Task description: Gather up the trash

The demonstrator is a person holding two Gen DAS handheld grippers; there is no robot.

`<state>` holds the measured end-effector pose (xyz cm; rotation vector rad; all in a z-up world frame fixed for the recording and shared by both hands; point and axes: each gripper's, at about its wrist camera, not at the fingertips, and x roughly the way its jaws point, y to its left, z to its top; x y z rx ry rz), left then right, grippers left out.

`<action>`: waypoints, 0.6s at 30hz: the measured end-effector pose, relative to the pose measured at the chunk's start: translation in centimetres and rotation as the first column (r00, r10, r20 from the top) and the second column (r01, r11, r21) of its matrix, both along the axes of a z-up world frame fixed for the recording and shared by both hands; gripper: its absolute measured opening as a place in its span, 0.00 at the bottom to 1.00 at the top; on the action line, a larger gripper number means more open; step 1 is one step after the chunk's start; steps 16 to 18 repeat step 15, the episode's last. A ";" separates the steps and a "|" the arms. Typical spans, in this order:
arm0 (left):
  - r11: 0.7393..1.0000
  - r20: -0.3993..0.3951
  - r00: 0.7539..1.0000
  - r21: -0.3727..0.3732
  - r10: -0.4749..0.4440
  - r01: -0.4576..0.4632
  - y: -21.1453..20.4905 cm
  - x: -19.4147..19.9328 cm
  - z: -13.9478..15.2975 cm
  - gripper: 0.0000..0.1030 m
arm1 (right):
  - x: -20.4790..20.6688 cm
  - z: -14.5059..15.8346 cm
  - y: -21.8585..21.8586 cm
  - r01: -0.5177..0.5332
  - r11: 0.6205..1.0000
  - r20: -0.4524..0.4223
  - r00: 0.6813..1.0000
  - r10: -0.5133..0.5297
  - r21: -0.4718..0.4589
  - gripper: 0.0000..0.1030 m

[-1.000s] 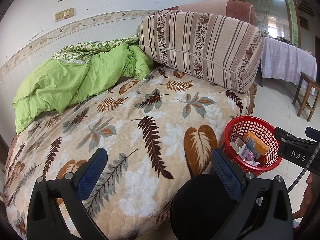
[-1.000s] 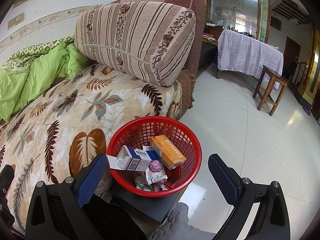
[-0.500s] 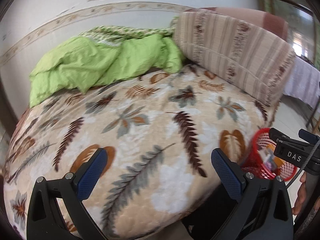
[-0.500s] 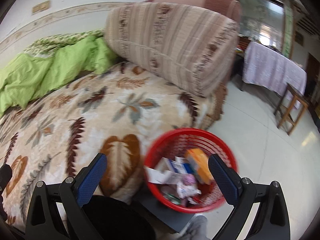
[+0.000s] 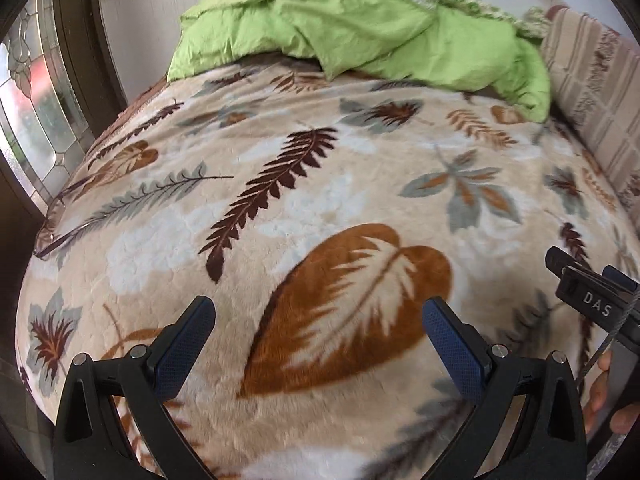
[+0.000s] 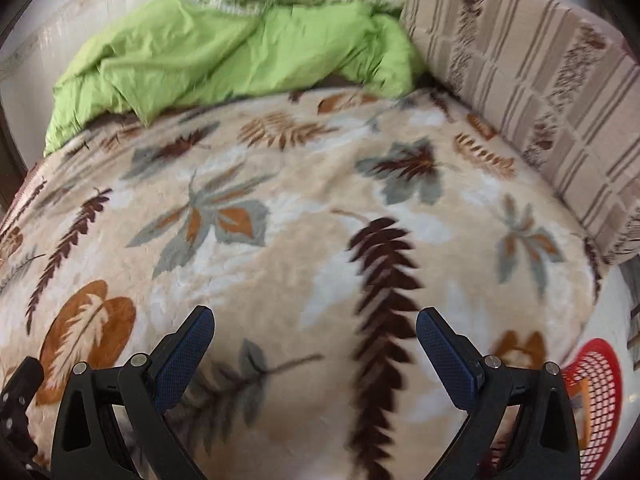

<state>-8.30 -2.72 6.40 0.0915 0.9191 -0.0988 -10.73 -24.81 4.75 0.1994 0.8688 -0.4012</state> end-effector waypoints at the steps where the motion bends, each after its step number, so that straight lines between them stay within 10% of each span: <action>1: 1.000 -0.021 1.000 -0.002 0.000 0.000 -0.2 1.0 -0.6 1.00 | 1.4 -0.9 0.2 -0.004 1.000 -0.013 1.000 0.004 0.000 0.99; 7: 0.998 -0.123 0.992 -0.054 0.007 -0.014 -0.5 6.0 -3.9 1.00 | 5.8 -3.7 0.1 0.041 0.999 -0.051 0.998 -0.040 0.026 0.99; 18: 1.000 -0.082 0.997 -0.023 0.011 -0.013 -0.5 7.6 -4.6 1.00 | 7.6 -4.8 0.2 0.066 0.998 -0.061 0.996 -0.067 -0.013 0.99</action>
